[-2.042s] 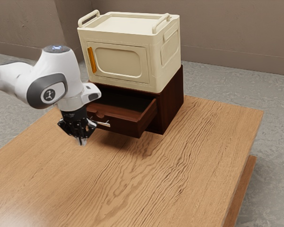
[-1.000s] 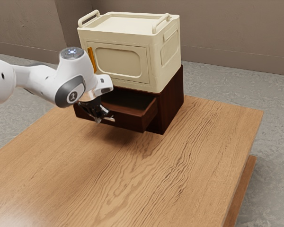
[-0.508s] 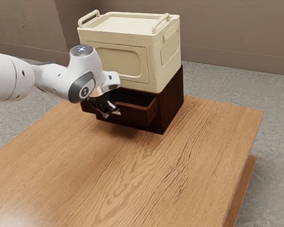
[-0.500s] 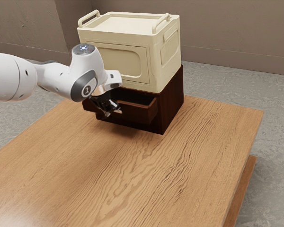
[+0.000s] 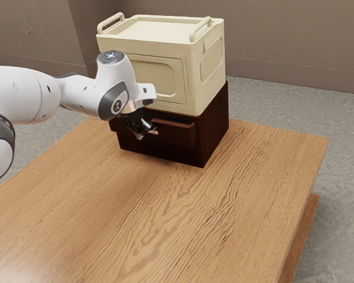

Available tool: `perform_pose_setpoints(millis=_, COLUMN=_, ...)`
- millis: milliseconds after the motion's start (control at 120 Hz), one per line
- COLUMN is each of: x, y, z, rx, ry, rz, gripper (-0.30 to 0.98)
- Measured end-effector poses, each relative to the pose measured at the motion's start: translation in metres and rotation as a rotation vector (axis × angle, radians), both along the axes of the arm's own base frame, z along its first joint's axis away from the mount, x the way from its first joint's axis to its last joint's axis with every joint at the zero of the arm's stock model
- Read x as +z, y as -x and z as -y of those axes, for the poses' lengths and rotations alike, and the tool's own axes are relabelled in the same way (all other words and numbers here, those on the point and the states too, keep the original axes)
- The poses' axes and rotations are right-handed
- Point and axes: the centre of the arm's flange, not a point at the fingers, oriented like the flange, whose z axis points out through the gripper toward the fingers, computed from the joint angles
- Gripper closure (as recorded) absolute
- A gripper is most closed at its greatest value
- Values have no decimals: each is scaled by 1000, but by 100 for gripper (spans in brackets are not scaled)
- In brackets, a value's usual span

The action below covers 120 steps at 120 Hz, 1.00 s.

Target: Push the drawer handle with one arm to close the drawer

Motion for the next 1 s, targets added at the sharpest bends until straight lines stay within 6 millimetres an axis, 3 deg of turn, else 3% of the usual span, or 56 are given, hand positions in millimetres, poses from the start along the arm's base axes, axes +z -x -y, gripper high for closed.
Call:
perform_pose_setpoints(millis=425, x=2, y=-27, z=1, rx=-59, ry=-4, rz=16, gripper=77)
perform_pose_setpoints(millis=625, x=4, y=-27, z=-1, rx=-73, ry=-2, rz=20, gripper=79)
perform_pose_setpoints(millis=725, x=-8, y=22, z=0, rx=-44, ry=63, rz=-31, gripper=79)
perform_pose_setpoints(millis=783, x=-2, y=60, z=2, rx=-27, ry=99, rz=-44, gripper=79)
perform_pose_setpoints(millis=833, x=19, y=104, z=10, rx=-10, ry=137, rz=-39, gripper=68)
perform_pose_setpoints(millis=883, x=63, y=137, z=21, rx=5, ry=178, rz=-13, gripper=57)
perform_pose_setpoints(millis=1000, x=142, y=179, z=39, rx=33, ry=236, rz=27, gripper=33)
